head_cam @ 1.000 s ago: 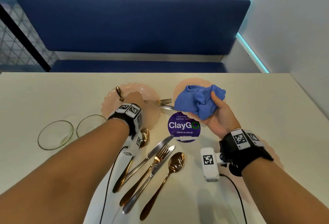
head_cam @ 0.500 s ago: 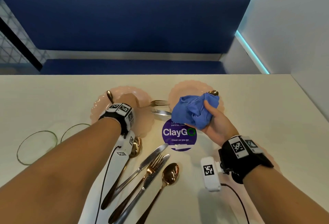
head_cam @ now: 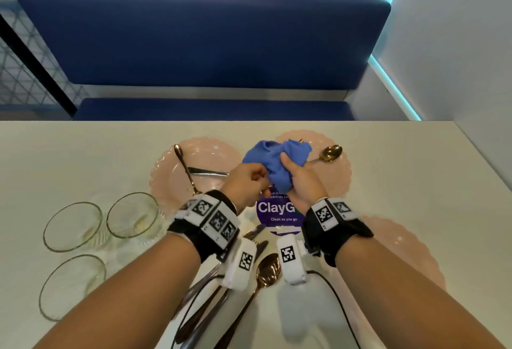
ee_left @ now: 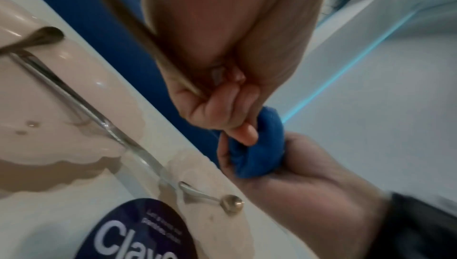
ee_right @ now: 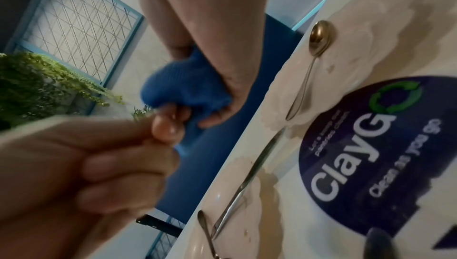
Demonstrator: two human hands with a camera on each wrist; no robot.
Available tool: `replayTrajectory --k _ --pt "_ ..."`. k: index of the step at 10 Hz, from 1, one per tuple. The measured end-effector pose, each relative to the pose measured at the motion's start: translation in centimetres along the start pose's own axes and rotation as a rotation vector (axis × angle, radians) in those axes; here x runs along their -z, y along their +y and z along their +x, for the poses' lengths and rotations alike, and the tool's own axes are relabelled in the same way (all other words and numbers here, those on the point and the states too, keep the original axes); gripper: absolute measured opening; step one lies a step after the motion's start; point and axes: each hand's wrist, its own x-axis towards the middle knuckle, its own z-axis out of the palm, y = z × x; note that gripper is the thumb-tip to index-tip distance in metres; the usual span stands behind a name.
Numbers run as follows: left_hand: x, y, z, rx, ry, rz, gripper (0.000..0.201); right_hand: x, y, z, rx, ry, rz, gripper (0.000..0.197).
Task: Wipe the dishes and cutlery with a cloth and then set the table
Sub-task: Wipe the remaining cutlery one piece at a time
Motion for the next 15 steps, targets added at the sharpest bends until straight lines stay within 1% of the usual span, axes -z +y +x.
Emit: replayTrajectory --k 1,2,3,4,5,6,7,8,9,10,11,12,13,14,15 --pt "-0.8 0.2 -1.5 -0.056 0.076 0.108 0.009 -0.9 0.0 -0.1 0.148 0.134 -0.147 0.029" --pt "-0.1 0.3 -2.9 -0.066 0.106 0.131 0.013 -1.7 -0.5 -0.3 0.337 0.215 -0.463 0.029" --pt "0.8 0.6 -4.3 -0.06 0.126 0.156 0.016 -2.4 -0.5 -0.1 0.453 0.232 -0.656 0.03" --pt "1.5 0.3 -6.1 -0.042 0.103 0.199 0.014 -1.4 -1.5 -0.7 0.52 0.298 -0.75 0.035" --pt "1.7 -0.9 -8.2 0.001 0.095 0.178 0.009 3.2 -2.6 0.1 0.384 0.49 -0.858 0.038" --pt "1.9 -1.6 -8.3 0.017 0.22 0.048 0.009 5.3 -1.7 0.0 0.663 0.168 -0.498 0.035" --pt "0.5 -1.4 -7.8 -0.008 0.2 0.042 0.013 2.9 0.0 -5.0 0.36 -0.103 -0.006 0.025" --pt "-1.2 -1.5 -8.0 -0.019 0.155 0.036 0.029 0.1 3.6 -6.9 -0.021 -0.144 0.08 0.034" --pt "-1.4 -1.9 -9.1 0.006 0.08 -0.002 0.017 -0.2 3.0 -6.4 0.078 -0.03 0.039 0.02" --pt "-1.0 -3.0 -11.0 0.141 -0.075 -0.064 0.013 0.5 1.5 -5.8 0.158 0.033 0.093 0.04" --pt "-0.6 -3.8 -11.9 0.159 -0.038 -0.131 0.02 0.6 1.7 -6.2 0.124 0.041 0.101 0.052" --pt "-0.4 -3.6 -11.6 0.119 0.041 -0.233 0.02 -2.0 3.3 -8.0 0.081 -0.034 -0.04 0.023" --pt "-0.4 -3.8 -11.6 0.143 0.058 -0.32 0.021 -3.7 4.3 -9.2 0.157 -0.124 -0.214 0.031" --pt "0.8 -4.4 -11.1 0.215 0.11 -0.29 0.011 -3.6 3.3 -9.8 0.219 -0.14 -0.396 0.037" --pt "2.2 -3.4 -10.0 0.148 0.193 -0.343 0.026 -3.1 3.3 -9.9 0.293 -0.176 -0.562 0.034"
